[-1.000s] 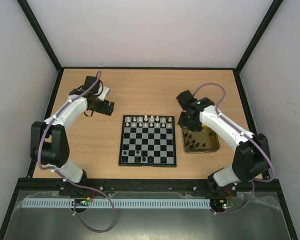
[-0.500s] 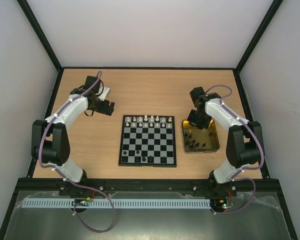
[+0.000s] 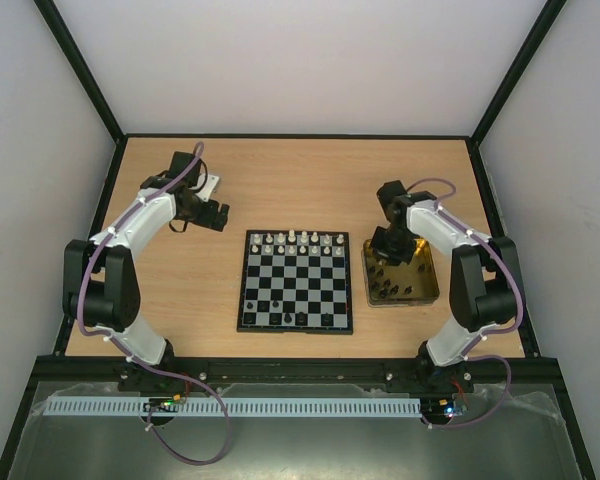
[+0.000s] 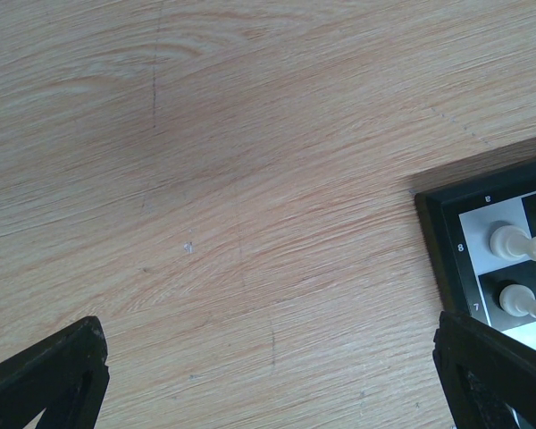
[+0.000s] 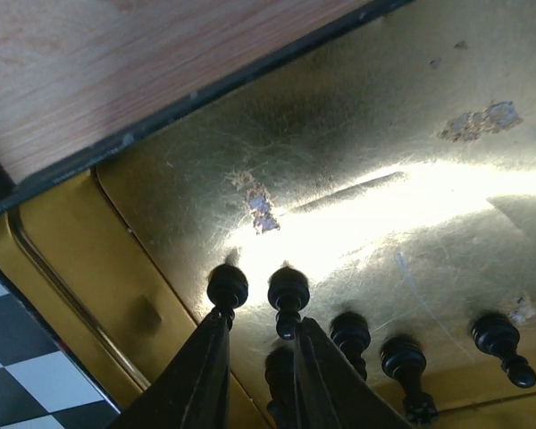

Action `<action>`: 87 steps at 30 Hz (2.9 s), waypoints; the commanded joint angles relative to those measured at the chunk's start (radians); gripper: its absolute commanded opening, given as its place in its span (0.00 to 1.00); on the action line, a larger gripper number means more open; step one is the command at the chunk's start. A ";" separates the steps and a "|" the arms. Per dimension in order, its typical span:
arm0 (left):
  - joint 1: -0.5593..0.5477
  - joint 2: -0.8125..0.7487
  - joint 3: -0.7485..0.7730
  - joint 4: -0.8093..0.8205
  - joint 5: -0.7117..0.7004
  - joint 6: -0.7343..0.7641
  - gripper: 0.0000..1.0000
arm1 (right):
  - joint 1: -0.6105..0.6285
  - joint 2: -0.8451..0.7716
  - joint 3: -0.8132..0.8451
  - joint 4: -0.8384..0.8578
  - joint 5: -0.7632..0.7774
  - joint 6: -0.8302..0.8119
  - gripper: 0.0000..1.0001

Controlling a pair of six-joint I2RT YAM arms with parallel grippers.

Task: Set up the chess pieces on the board
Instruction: Pick up the chess piece from the storage box.

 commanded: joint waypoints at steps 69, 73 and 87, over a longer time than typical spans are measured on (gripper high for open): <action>-0.002 0.007 0.027 -0.005 -0.006 0.009 0.99 | 0.130 -0.037 0.173 -0.168 0.199 -0.026 0.02; -0.001 0.007 0.033 -0.008 -0.003 0.007 0.99 | 0.217 -0.058 0.230 -0.201 0.171 0.028 0.02; -0.002 -0.021 0.016 -0.006 -0.004 0.006 0.99 | 0.531 0.060 0.267 -0.116 0.058 0.137 0.02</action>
